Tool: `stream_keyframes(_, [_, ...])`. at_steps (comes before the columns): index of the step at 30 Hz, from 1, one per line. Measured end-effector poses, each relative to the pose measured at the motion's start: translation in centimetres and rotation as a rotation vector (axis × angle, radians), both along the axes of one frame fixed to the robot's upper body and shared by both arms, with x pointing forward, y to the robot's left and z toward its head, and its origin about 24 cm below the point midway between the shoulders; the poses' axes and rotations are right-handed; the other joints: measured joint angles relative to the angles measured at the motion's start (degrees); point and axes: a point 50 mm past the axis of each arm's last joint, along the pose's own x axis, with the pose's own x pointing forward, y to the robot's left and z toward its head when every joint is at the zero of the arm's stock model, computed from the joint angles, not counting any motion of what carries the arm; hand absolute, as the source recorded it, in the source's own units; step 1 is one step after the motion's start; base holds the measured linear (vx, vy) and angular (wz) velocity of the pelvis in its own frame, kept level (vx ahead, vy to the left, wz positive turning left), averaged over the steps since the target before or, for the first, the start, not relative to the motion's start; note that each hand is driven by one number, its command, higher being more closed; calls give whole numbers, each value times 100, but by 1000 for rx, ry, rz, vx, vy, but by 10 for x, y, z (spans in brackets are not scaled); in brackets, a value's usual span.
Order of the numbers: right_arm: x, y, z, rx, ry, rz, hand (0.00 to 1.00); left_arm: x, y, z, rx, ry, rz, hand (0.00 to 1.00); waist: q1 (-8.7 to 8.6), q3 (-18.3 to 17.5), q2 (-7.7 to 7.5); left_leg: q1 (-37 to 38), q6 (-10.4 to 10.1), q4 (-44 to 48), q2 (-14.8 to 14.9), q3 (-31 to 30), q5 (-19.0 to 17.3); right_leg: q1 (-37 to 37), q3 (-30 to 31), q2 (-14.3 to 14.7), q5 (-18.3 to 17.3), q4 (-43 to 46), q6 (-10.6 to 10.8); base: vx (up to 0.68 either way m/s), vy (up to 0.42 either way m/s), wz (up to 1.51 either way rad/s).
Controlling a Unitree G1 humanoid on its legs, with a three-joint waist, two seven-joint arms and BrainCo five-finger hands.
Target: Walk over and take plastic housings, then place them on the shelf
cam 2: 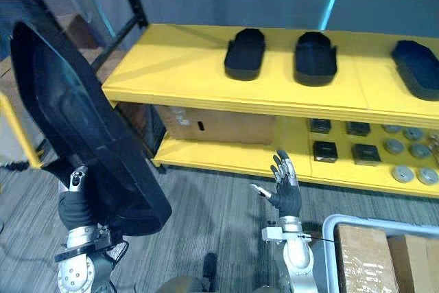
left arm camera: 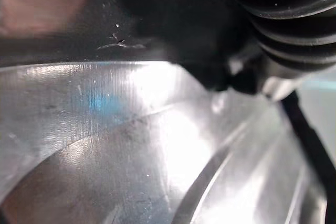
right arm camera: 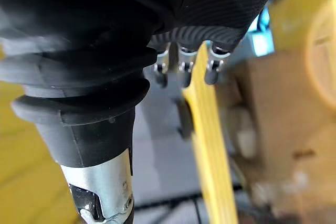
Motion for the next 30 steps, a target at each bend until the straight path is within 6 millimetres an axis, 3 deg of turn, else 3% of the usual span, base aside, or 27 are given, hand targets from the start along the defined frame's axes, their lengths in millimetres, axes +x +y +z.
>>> stream_keyframes(2, [0, 3, -4, -1, 17, 12, 0, 0, -1, 0, 4, -2, 1, 100, -26, 19, 60, 12, -6, -43, 21, 2, 22, 47, -97, -5, 15, -5, 65, -31, -63, 20])
stream_keyframes(5, [1, 1, -9, -6, 41, -5, 0, 4, -4, 7, 49, -31, -10, 100, -26, 44, 14, 28, -7, -18, 109, 323, 21, 150, -190, -22, 21, -7, 75, -2, -50, 10])
stream_keyframes(7, [1, -2, -9, -8, 43, -34, 0, 7, -7, 13, 73, -58, -24, 100, -74, 58, 3, 24, 20, 118, 95, 357, -75, 69, -156, -104, 20, 295, 73, 19, 6, 1])
stream_keyframes(8, [0, -4, -10, -14, 50, -49, 0, 10, -10, 15, 84, -74, -42, 100, -146, 71, 5, 55, 60, 237, 98, 327, -159, -152, -34, -184, 27, 947, 40, 76, 48, 2])
stream_keyframes(10, [-1, -4, -11, -12, 52, -57, 0, 12, -11, 20, 108, -96, -66, 100, -226, 127, -26, 300, 128, 243, 170, 298, -223, -621, 432, -247, 252, 2105, -368, 106, 37, -12])
stream_keyframes(11, [-2, -5, -11, -11, 47, -63, 0, 12, -11, 24, 118, -111, -69, 100, -258, 201, 3, 366, 135, 265, 325, 290, -287, -879, 657, -136, -19, 2227, -530, 72, -3, -22])
stream_keyframes(13, [-3, 1, -8, -1, 21, -48, 0, 15, -11, 28, 119, -133, -73, 100, -294, 224, -48, 305, 60, 250, 566, 308, -355, -1266, 873, 157, -88, 1660, -487, 22, -38, -20])
stream_keyframes(15, [-3, 4, -2, -18, -17, -26, 0, 21, -10, 34, 128, -161, -75, 100, -355, 274, -64, 194, 32, 225, 775, 324, -370, -1715, 1166, 411, 93, 1013, -269, -1, -80, -7])
stream_keyframes(18, [-5, 6, 4, -32, -46, 9, 0, 23, -10, 37, 108, -185, -74, 100, -463, 345, -242, 109, -125, 375, 679, 243, -472, -1608, 1515, 433, 351, 296, -61, 69, -197, 44])
stream_keyframes(21, [-2, 6, 10, -66, -91, 32, 0, 24, -15, 33, 46, -202, -82, 100, -469, 401, -37, -60, -152, 643, 896, 479, -524, -1558, 1325, 513, 592, 57, -194, 166, -153, 33])
stream_keyframes(22, [1, 5, 13, -77, -109, 41, 0, 24, -15, 30, 22, -205, -73, 100, -465, 447, 38, -85, -336, 801, 984, 483, -648, -1515, 1260, 546, 728, 72, -207, 203, -131, 10])
stream_keyframes(25, [4, 6, 16, -99, -128, 52, 0, 25, -19, 21, -17, -176, -60, 100, -441, 448, 79, -111, -301, 1517, 1123, 564, -1073, -1293, 1281, 653, 602, 200, -340, 224, -105, -6])
stream_keyframes(30, [4, 8, 17, -75, -137, 86, 0, 27, -23, 19, -36, -165, -56, 100, -335, 458, 64, -610, -252, 3378, 1317, 597, -1205, -767, 1466, 655, 487, 132, -376, 272, -85, -26])
